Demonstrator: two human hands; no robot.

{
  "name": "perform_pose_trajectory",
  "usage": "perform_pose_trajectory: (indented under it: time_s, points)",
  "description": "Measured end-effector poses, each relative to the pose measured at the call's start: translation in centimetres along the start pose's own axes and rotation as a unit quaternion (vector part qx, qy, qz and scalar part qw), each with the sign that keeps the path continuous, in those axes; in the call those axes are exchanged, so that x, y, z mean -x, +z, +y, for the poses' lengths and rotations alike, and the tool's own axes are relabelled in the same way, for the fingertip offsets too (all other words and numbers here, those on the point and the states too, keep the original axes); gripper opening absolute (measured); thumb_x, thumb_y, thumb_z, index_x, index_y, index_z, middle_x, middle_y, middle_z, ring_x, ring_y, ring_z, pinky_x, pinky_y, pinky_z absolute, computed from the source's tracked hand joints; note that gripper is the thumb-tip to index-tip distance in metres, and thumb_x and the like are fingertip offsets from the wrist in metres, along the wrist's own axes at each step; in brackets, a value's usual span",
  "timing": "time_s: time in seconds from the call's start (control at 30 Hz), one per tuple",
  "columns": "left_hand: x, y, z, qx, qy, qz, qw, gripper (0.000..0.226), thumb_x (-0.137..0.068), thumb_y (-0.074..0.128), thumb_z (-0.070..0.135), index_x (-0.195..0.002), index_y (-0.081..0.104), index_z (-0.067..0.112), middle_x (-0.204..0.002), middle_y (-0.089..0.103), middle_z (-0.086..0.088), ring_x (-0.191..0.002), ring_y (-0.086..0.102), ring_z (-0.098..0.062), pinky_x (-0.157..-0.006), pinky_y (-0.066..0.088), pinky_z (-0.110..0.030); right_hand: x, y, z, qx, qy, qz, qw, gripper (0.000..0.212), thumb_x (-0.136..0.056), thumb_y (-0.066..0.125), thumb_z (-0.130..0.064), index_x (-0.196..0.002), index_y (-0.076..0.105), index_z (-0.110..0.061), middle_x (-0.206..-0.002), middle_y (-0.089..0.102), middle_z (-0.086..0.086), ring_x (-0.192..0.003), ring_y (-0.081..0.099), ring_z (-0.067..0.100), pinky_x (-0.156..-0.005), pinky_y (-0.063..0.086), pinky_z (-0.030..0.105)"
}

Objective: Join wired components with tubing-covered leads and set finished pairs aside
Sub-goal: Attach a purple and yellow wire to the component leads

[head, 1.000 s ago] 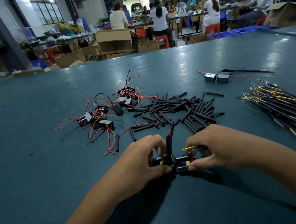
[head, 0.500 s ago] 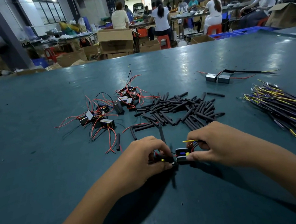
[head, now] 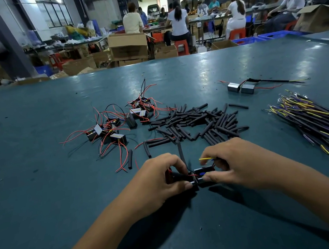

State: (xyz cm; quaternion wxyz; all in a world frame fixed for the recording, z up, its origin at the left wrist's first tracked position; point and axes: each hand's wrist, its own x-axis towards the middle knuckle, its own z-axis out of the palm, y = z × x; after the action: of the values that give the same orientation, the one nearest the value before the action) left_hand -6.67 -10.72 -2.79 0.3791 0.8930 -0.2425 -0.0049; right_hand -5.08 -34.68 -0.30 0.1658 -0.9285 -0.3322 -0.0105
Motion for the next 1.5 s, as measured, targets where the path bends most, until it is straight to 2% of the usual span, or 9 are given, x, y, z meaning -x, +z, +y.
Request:
perform_pose_trajectory:
  time_s: [0.17,0.33,0.6,0.73,0.87,1.03,1.3,1.4,1.5]
  points:
    - [-0.1,0.1,0.2,-0.002,0.019,0.005,1.0,0.022,-0.082,0.081,0.02,-0.084,0.061,0.028,-0.083,0.056,0.008,-0.074,0.055,-0.01,-0.066,0.044,-0.025,0.0,1.7,-3.7,-0.087,-0.027,0.123,0.988,0.028,-0.082,0.069,-0.052,-0.098,0.065,-0.029,-0.058,0.044,-0.023,-0.06,0.047,-0.001,-0.056,0.031,0.015]
    - [-0.1,0.1,0.5,0.016,0.031,0.003,0.999,0.017,-0.082,0.075,0.013,-0.085,0.062,0.024,-0.086,0.059,0.0,-0.079,0.057,-0.016,-0.072,0.048,-0.038,-0.9,2.6,-4.9,-0.07,-0.026,0.156,0.985,0.015,-0.088,0.07,-0.036,-0.097,0.069,-0.024,-0.08,0.066,-0.013,-0.071,0.056,0.009,-0.066,0.043,0.032]
    - [-0.2,0.3,0.8,0.021,-0.012,0.012,1.0,0.032,-0.08,0.083,0.029,-0.087,0.052,0.028,-0.078,0.06,-0.014,-0.069,0.054,-0.031,-0.06,0.048,-0.043,-0.9,2.2,-3.2,-0.115,0.002,0.193,0.974,0.008,-0.086,0.072,-0.026,-0.082,0.065,-0.025,-0.051,0.04,-0.015,-0.052,0.042,0.005,-0.053,0.03,0.024]
    - [0.0,0.0,0.9,-0.016,0.0,0.015,1.0,0.027,-0.08,0.082,0.029,-0.09,0.058,0.028,-0.085,0.061,0.004,-0.073,0.056,-0.015,-0.069,0.052,-0.039,-0.7,2.1,-2.3,-0.175,0.002,0.189,0.966,0.021,-0.087,0.075,-0.023,-0.075,0.06,-0.032,-0.052,0.048,-0.006,-0.05,0.042,0.009,-0.049,0.032,0.02]
    - [-0.1,-0.2,1.5,-0.034,0.059,0.099,0.993,0.021,-0.083,0.075,0.021,-0.096,0.059,0.028,-0.092,0.057,0.016,-0.086,0.054,-0.008,-0.069,0.04,-0.012,-0.7,2.1,-2.0,-0.185,-0.005,0.182,0.966,0.019,-0.088,0.074,-0.025,-0.076,0.061,-0.032,-0.055,0.054,0.0,-0.051,0.046,0.017,-0.049,0.036,0.028]
    - [-0.2,0.4,2.5,0.097,0.06,0.127,0.985,0.012,-0.087,0.067,0.021,-0.097,0.065,0.025,-0.088,0.064,0.01,-0.082,0.061,-0.016,-0.073,0.051,-0.029,-0.7,2.0,-1.9,-0.198,-0.002,0.168,0.966,0.011,-0.087,0.075,-0.024,-0.08,0.067,-0.026,-0.054,0.051,-0.004,-0.048,0.041,0.008,-0.047,0.032,0.021]
    - [-0.4,1.0,2.4,0.105,0.05,0.142,0.983,0.005,-0.093,0.069,0.016,-0.094,0.065,0.02,-0.084,0.065,0.009,-0.075,0.061,-0.006,-0.068,0.049,-0.02,-0.8,1.9,-1.4,-0.237,-0.002,0.138,0.962,0.013,-0.085,0.075,-0.028,-0.087,0.063,-0.03,-0.058,0.051,-0.009,-0.05,0.041,0.003,-0.05,0.033,0.014]
    - [-0.3,1.1,2.2,0.11,0.043,0.141,0.983,0.005,-0.094,0.066,0.016,-0.092,0.063,0.021,-0.081,0.065,0.01,-0.071,0.059,-0.003,-0.066,0.048,-0.02,-0.6,1.3,-0.6,-0.319,0.01,0.086,0.944,0.029,-0.08,0.073,-0.038,-0.098,0.05,-0.037,-0.07,0.055,-0.009,-0.059,0.048,0.003,-0.058,0.042,0.02]
    - [-0.3,1.3,2.2,0.125,0.038,0.133,0.982,0.002,-0.093,0.065,0.021,-0.092,0.063,0.021,-0.081,0.067,0.004,-0.073,0.063,-0.013,-0.068,0.054,-0.035,-0.6,0.7,-0.1,-0.371,-0.008,0.077,0.925,0.021,-0.085,0.069,-0.033,-0.095,0.051,-0.034,-0.078,0.057,-0.01,-0.068,0.051,0.008,-0.063,0.045,0.029]
